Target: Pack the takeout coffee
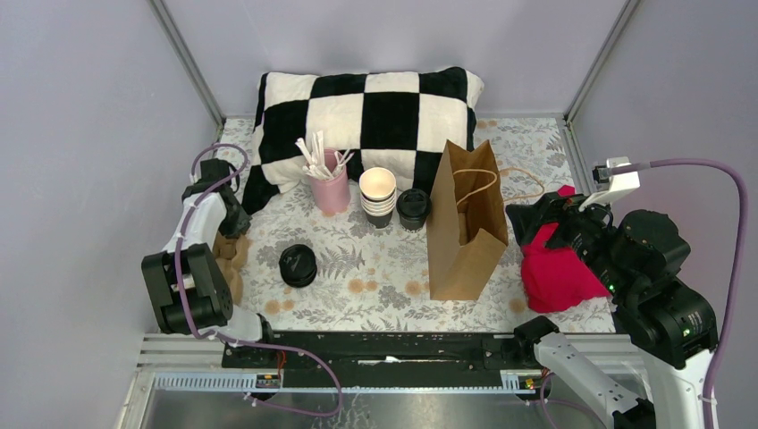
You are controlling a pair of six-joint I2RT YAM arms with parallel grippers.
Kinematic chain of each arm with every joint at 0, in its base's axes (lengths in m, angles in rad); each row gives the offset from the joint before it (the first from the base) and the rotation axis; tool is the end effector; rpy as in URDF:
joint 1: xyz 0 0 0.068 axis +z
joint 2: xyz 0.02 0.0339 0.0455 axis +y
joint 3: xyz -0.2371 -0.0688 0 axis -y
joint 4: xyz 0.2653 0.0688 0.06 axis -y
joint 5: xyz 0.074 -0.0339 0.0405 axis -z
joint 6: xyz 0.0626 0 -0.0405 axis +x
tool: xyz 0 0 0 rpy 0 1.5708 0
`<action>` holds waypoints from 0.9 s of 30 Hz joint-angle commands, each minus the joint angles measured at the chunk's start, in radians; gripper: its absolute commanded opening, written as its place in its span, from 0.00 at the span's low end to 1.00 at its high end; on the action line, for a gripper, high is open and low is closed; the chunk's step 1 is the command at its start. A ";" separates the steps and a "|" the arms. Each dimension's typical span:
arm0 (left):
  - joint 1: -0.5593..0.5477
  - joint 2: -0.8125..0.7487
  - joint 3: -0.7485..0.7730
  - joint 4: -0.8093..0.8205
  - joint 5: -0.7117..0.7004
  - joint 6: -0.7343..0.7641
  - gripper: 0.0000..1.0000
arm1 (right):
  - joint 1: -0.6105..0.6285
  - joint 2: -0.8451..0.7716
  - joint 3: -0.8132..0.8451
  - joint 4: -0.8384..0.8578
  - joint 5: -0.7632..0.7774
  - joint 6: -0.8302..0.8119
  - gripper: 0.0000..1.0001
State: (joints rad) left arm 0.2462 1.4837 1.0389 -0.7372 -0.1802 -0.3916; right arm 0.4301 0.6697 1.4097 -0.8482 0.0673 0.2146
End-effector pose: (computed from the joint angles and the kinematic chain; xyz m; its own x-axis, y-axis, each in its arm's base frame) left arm 0.3038 0.0879 0.1642 -0.7129 -0.5663 -0.4137 -0.6251 0.7805 0.0086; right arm 0.1156 0.0484 0.4691 -0.1716 0.1551 -0.9729 -0.3262 0.9229 0.2046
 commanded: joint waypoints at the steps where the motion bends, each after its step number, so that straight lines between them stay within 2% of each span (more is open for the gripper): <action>1: 0.001 -0.061 -0.009 0.018 -0.011 0.003 0.30 | 0.009 0.009 -0.003 0.025 0.003 -0.006 1.00; 3: 0.001 -0.062 -0.011 0.018 -0.003 0.005 0.36 | 0.009 0.008 -0.005 0.025 -0.001 -0.006 1.00; 5: 0.001 -0.066 -0.013 0.018 0.006 0.005 0.37 | 0.009 0.007 -0.007 0.024 0.000 -0.005 1.00; 13: 0.000 -0.085 -0.022 0.022 0.012 0.003 0.24 | 0.008 0.006 -0.011 0.024 -0.006 -0.003 1.00; 27: -0.018 -0.111 0.001 -0.006 0.002 -0.001 0.16 | 0.009 0.004 -0.018 0.024 -0.014 -0.005 1.00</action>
State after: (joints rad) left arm 0.2386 1.4155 1.0206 -0.7395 -0.1726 -0.3885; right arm 0.4305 0.6701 1.3952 -0.8482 0.0612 0.2150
